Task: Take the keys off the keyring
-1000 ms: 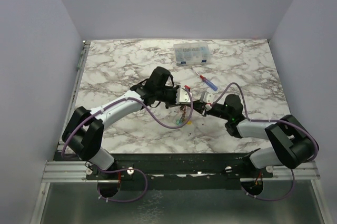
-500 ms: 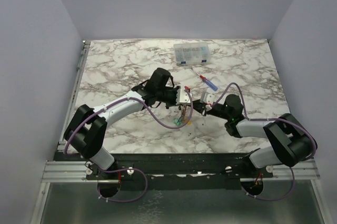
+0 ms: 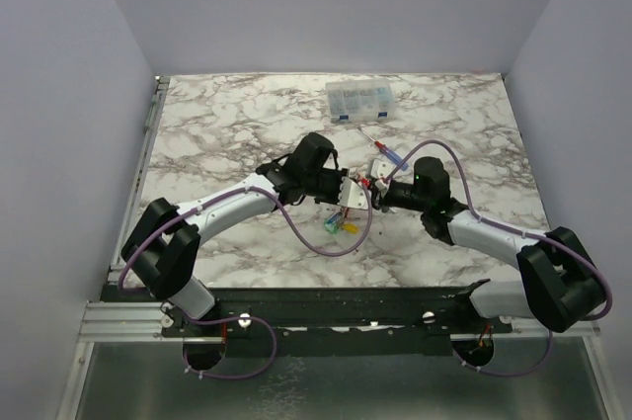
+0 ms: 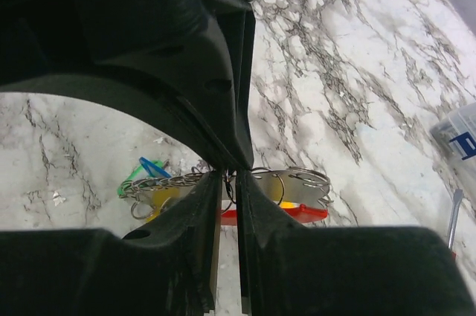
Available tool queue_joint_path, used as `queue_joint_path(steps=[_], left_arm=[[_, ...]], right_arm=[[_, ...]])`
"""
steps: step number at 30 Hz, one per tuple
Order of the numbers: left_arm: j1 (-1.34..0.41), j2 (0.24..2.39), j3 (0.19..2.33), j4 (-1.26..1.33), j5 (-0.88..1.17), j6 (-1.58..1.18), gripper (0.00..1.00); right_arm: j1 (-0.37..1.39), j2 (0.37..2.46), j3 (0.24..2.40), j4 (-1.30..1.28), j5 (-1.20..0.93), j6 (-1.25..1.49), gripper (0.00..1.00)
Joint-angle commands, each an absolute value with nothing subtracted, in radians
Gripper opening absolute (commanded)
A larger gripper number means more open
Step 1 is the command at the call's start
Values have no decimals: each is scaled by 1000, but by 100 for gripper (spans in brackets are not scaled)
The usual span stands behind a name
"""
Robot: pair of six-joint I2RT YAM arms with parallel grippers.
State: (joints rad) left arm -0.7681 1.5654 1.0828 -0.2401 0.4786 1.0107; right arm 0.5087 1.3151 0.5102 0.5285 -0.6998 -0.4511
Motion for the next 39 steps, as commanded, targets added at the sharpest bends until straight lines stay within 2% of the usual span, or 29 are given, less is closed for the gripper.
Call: queue_joint_path(steps=[1, 6, 8, 10, 14, 21, 26, 32, 37, 39], left_arm=[[-804, 1559, 1103, -305, 420, 1087, 0], [-822, 1563, 1109, -314, 391, 1099, 0], [-822, 1567, 1118, -316, 391, 1086, 0], [-814, 1574, 1131, -314, 415, 1038, 0], [-747, 1565, 1116, -306, 595, 1002, 21], [-734, 1565, 1049, -244, 680, 981, 29], [-721, 1576, 1029, -176, 704, 945, 25], [-718, 1583, 1022, -136, 710, 915, 14], [-716, 1563, 1020, -121, 705, 878, 0], [-717, 1553, 1019, -122, 693, 864, 0]], right_arm=[[517, 1323, 548, 413, -695, -470, 20], [516, 1343, 559, 404, -692, -498, 9], [517, 1343, 558, 418, -696, -500, 1], [517, 1341, 546, 449, -697, -490, 1], [516, 1318, 467, 602, -695, -463, 1], [515, 1317, 371, 815, -740, -439, 1], [516, 1335, 348, 903, -743, -426, 1], [516, 1355, 338, 961, -754, -416, 1], [515, 1366, 344, 958, -760, -414, 1], [515, 1363, 364, 905, -759, -428, 1]])
